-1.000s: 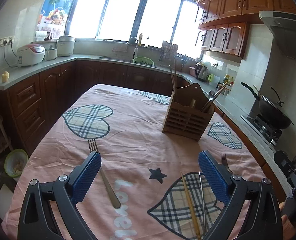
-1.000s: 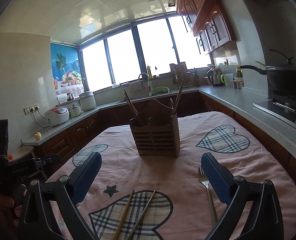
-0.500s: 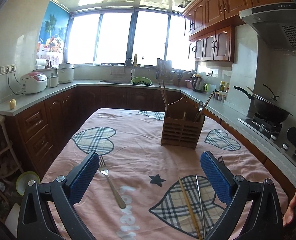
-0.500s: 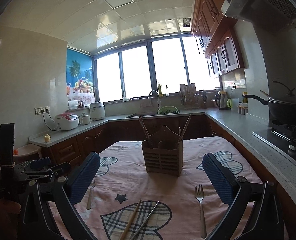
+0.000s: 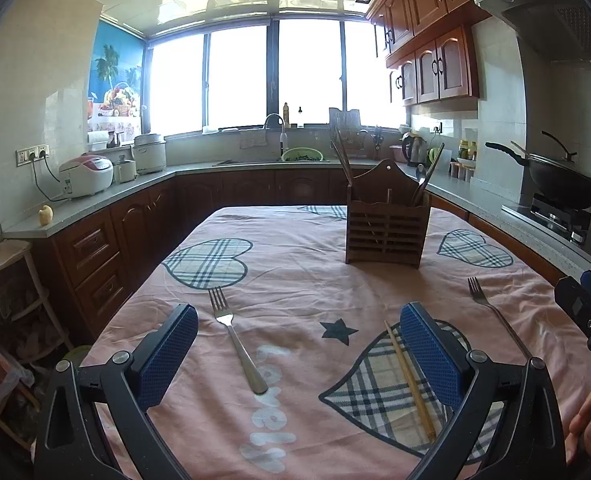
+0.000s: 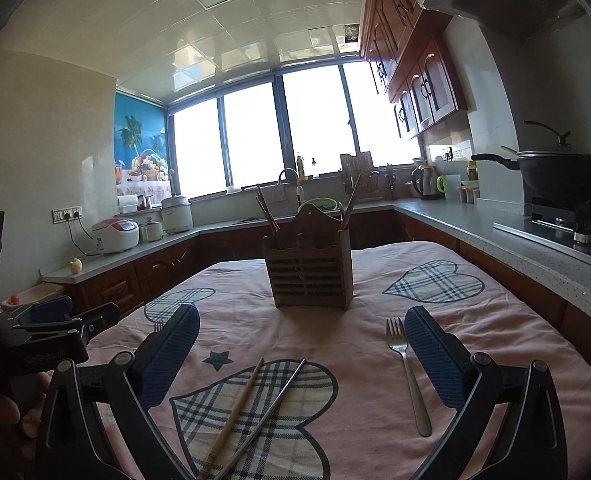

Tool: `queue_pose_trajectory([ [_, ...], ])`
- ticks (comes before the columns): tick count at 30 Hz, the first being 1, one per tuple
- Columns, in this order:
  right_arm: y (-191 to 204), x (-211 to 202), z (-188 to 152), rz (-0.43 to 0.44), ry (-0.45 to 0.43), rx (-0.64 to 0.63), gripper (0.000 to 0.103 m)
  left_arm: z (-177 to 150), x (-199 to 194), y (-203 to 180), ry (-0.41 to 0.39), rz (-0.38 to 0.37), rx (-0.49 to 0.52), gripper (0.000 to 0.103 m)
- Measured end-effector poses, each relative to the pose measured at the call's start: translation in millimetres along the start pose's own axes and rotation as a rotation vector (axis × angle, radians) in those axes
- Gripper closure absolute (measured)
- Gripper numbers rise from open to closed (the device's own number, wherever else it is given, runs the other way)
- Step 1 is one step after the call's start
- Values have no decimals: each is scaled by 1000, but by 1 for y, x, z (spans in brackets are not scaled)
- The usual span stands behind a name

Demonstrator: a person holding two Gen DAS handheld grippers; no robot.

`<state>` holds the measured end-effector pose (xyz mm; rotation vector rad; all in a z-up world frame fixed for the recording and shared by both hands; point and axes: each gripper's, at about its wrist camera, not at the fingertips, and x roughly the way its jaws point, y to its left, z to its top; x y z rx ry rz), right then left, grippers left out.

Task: Organize utensils

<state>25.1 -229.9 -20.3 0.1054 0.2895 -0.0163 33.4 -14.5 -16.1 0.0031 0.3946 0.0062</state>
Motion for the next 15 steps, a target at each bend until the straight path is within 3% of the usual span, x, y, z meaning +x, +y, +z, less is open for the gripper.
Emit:
queue_pose_trajectory([
  [15, 6, -5, -8, -1, -5, -11, 0, -11, 0, 8, -7, 28, -5, 1],
])
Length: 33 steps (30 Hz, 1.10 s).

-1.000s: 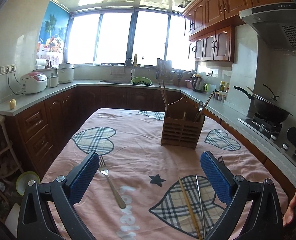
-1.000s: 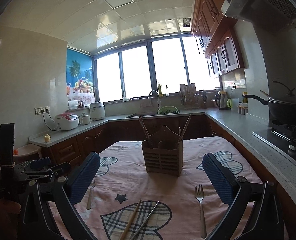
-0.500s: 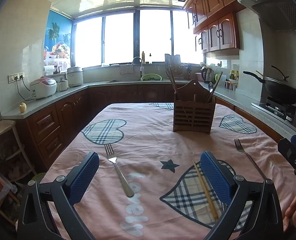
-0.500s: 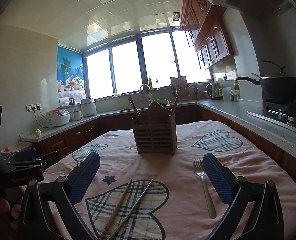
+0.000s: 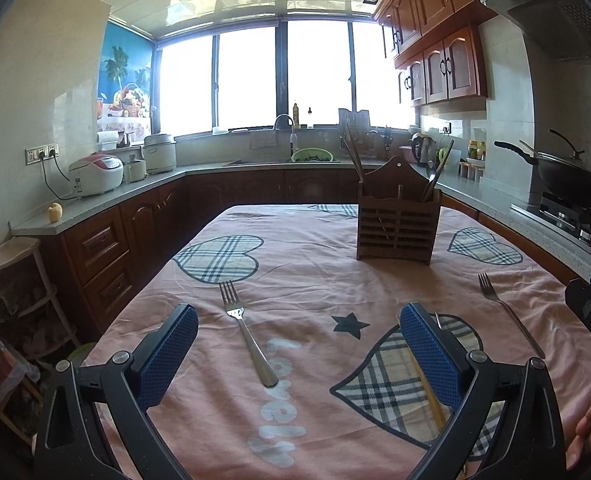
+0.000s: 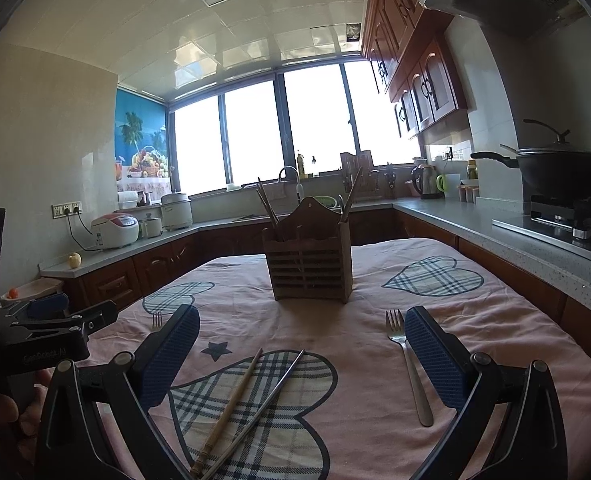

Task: Organize utensils

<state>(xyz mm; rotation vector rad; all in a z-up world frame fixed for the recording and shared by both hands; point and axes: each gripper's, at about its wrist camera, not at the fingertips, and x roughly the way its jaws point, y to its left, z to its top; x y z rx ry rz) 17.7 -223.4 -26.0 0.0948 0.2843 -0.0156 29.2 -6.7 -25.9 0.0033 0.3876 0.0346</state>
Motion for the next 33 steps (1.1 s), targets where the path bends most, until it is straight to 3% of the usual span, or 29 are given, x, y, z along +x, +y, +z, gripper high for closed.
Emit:
queue_pose_trajectory([
  [33, 14, -9, 2, 22, -34, -27, 0, -7, -8, 5, -40, 11, -6, 1],
])
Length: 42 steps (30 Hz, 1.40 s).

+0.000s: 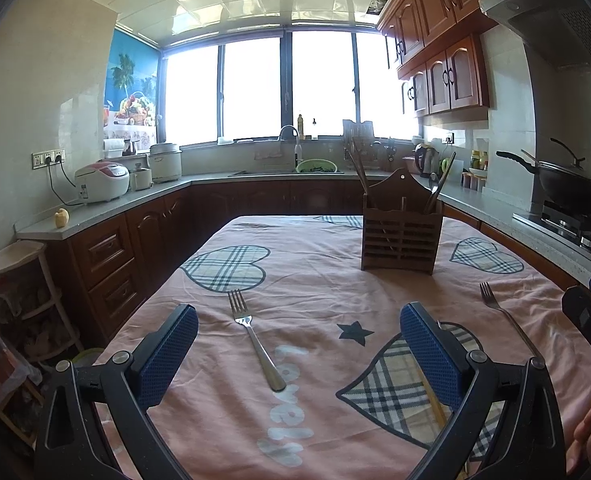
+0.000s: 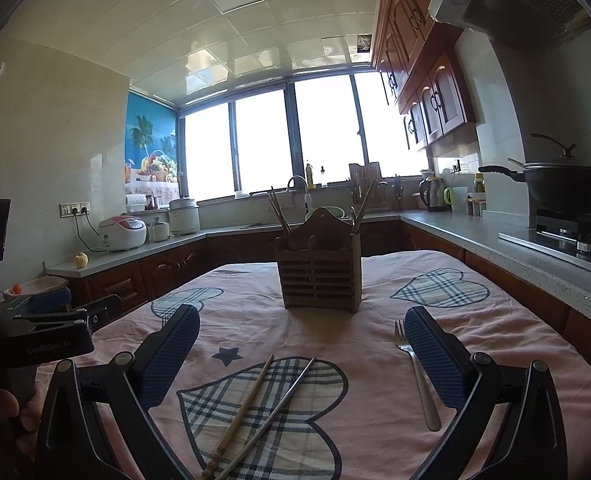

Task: Organize utensils

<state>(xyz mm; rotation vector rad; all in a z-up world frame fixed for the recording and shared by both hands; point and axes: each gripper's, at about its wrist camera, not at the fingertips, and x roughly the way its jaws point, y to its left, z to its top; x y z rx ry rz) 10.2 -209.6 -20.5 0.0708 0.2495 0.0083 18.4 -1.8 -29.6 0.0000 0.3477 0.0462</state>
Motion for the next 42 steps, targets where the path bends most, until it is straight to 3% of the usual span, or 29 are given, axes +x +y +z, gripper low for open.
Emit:
queue_pose_trajectory([
  [42, 2, -2, 1, 9, -16, -1, 0, 0, -6, -11, -3, -6, 17, 1],
])
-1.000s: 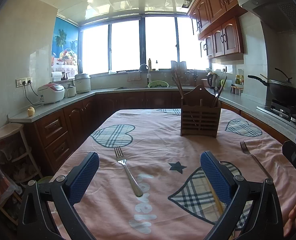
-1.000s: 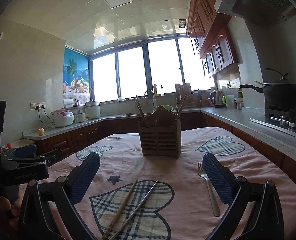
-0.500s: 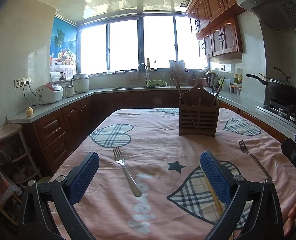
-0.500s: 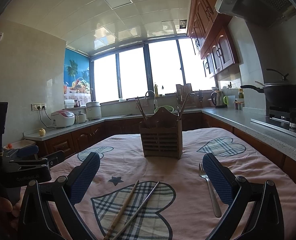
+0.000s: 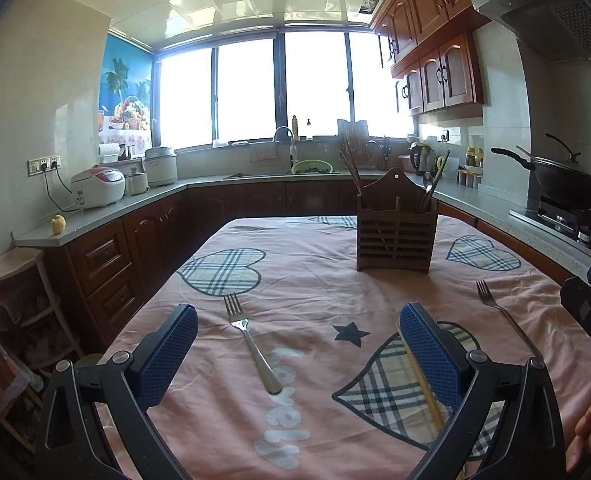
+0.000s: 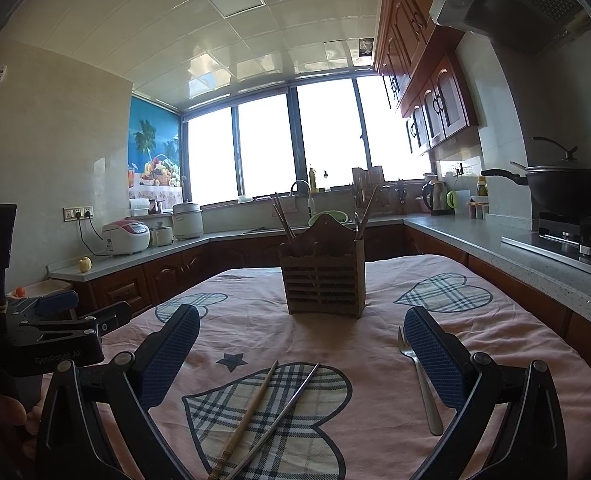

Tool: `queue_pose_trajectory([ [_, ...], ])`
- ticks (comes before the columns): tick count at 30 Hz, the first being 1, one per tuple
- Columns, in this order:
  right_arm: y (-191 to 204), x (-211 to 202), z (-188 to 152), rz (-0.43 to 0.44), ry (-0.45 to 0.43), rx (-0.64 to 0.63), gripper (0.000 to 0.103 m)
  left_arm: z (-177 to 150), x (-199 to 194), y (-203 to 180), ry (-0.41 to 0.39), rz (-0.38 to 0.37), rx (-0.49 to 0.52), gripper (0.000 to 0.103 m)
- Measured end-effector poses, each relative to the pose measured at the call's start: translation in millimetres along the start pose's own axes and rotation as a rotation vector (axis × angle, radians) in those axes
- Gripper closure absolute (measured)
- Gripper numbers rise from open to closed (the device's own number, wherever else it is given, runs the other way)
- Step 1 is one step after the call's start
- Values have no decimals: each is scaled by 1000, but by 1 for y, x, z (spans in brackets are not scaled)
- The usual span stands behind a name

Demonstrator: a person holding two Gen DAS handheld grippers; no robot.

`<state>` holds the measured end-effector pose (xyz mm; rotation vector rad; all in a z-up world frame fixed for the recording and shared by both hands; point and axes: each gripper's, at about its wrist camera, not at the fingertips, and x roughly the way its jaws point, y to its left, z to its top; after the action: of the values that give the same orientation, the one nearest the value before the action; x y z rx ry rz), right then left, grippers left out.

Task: Organize utensils

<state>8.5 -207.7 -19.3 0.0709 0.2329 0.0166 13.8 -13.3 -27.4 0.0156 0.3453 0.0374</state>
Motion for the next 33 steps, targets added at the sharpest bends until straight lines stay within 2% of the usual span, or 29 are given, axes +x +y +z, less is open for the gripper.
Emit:
queue_pose_trajectory([
  [33, -4, -2, 0, -2, -2, 12, 0, -1, 2, -4, 5, 1, 12, 1],
])
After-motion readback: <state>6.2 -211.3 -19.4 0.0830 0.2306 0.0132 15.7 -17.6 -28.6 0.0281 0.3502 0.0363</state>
